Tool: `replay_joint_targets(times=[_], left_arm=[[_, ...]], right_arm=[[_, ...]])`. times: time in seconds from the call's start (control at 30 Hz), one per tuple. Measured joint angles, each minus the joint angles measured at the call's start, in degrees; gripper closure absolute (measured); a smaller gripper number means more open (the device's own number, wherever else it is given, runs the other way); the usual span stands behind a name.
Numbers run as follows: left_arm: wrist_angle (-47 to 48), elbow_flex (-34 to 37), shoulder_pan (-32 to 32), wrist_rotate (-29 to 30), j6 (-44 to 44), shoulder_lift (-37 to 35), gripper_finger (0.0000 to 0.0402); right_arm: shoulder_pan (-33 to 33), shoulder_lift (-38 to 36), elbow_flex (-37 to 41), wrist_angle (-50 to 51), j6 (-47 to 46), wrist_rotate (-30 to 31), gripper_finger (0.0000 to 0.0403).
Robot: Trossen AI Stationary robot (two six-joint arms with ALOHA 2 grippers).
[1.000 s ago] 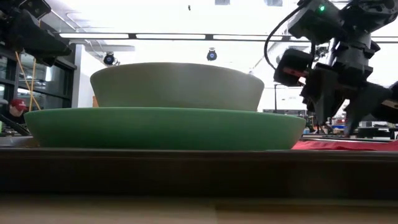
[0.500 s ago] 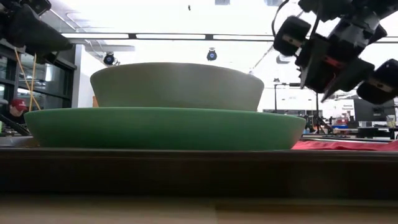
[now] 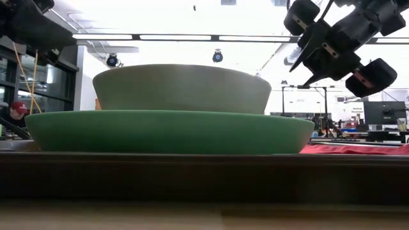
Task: Set up tray
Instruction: Put the blue fork on the red table napkin
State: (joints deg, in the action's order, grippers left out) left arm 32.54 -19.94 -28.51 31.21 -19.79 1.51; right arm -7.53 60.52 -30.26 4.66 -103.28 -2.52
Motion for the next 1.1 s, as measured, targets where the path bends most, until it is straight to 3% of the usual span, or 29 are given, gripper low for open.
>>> replay_joint_targets(times=[0.4, 0.67, 0.87, 1.1], left_arm=[[-0.14, -0.01, -0.01, -2.38, -1.51, 7.75, 0.0293], [-0.12, -0.02, -0.02, -2.37, -1.14, 8.49, 0.0293], [0.25, -0.02, -0.02, -2.55, -1.07, 8.47, 0.0293], [0.24, -0.02, -0.02, -2.16, -1.07, 8.47, 0.0293]], right_arm=[[0.02, -0.27, 0.00, 0.21, 15.84, 11.28, 0.0289], [0.04, -1.25, 0.00, 5.21, 26.23, 18.27, 0.0289], [0.02, -7.41, 0.00, 13.33, 26.47, 21.47, 0.0289], [0.04, -16.90, 0.00, 16.40, 33.39, 26.05, 0.0289]])
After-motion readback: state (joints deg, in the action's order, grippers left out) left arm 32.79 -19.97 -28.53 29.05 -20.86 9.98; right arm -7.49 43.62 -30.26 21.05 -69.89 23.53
